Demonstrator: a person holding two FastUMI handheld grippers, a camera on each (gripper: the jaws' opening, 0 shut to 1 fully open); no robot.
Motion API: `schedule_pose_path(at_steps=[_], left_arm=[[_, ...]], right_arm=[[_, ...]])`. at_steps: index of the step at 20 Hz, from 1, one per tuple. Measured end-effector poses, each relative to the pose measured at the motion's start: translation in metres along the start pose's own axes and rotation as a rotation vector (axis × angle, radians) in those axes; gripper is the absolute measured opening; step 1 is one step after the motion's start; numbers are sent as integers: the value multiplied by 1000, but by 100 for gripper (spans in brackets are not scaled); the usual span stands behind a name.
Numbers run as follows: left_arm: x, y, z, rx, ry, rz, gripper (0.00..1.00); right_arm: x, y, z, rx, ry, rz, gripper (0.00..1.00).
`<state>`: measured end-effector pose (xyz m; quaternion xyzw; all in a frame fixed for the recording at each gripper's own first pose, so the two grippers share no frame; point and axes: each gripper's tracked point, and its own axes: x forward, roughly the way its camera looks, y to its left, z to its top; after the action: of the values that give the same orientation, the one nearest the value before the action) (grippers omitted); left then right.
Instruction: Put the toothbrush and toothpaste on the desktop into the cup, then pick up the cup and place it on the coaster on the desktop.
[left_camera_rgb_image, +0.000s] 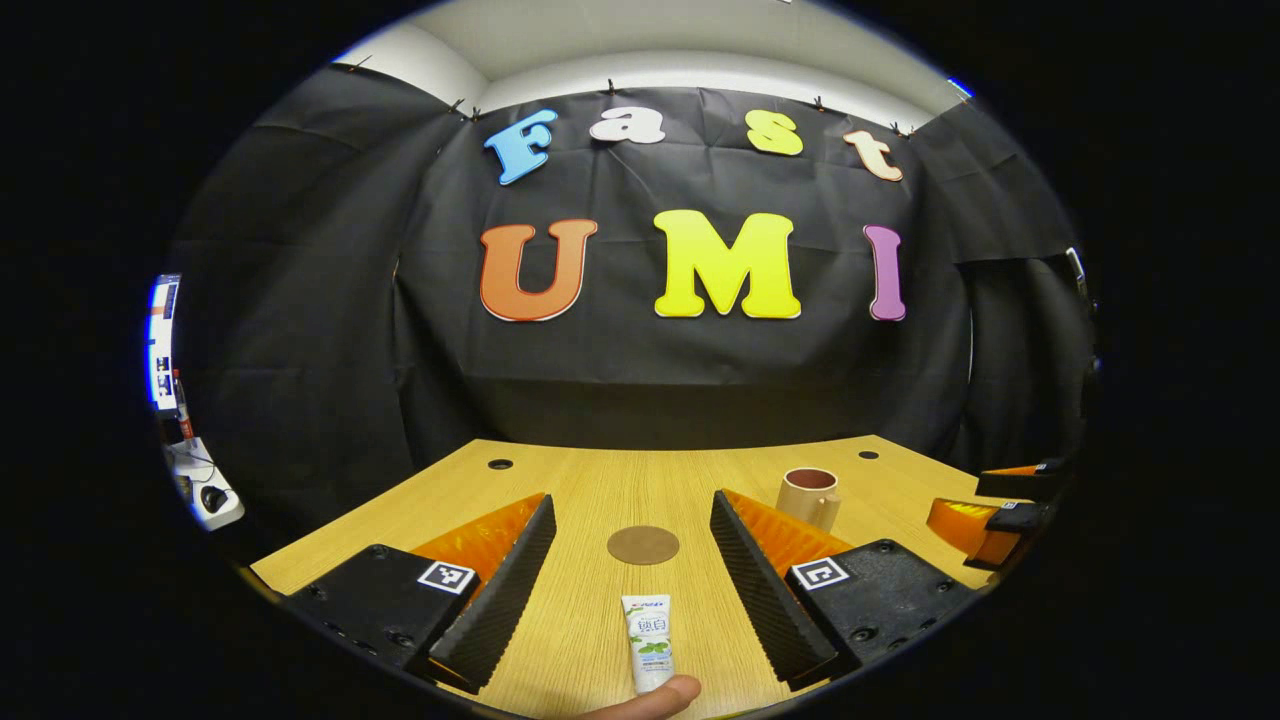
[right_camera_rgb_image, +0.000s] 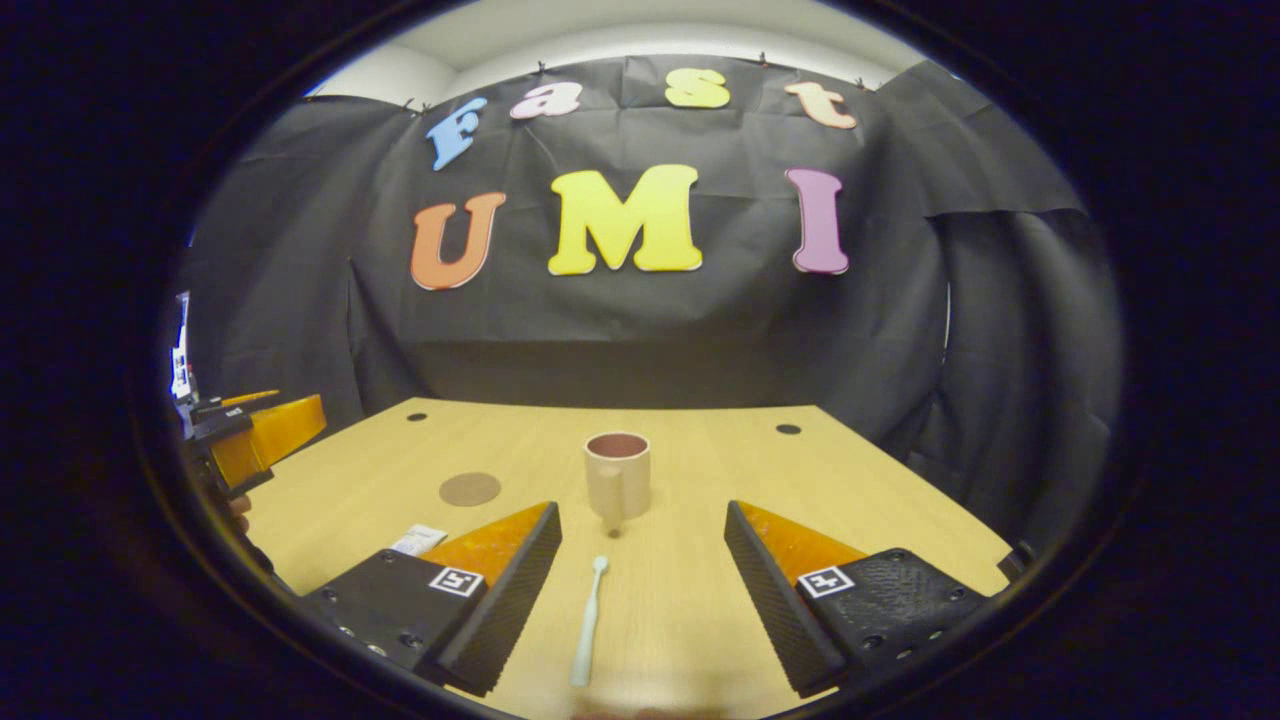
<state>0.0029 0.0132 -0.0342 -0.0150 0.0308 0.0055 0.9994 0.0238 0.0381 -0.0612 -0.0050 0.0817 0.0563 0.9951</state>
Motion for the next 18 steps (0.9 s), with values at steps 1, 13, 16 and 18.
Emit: schedule_pose_path(at_steps=[1,13,16,18], left_arm=[[1,2,-5,1,9,5,99],[9,10,-61,49,109,1,99],[10,15,-76,54,144,8,99],[12,18,-85,47,172,14,99]], right_arm=[[5,3,-9,-16,25,-2,97],[49,41,-112,18,366,57,74],[55,41,-110,40,375,52,64],[61,40,-113,47,388,46,51]])
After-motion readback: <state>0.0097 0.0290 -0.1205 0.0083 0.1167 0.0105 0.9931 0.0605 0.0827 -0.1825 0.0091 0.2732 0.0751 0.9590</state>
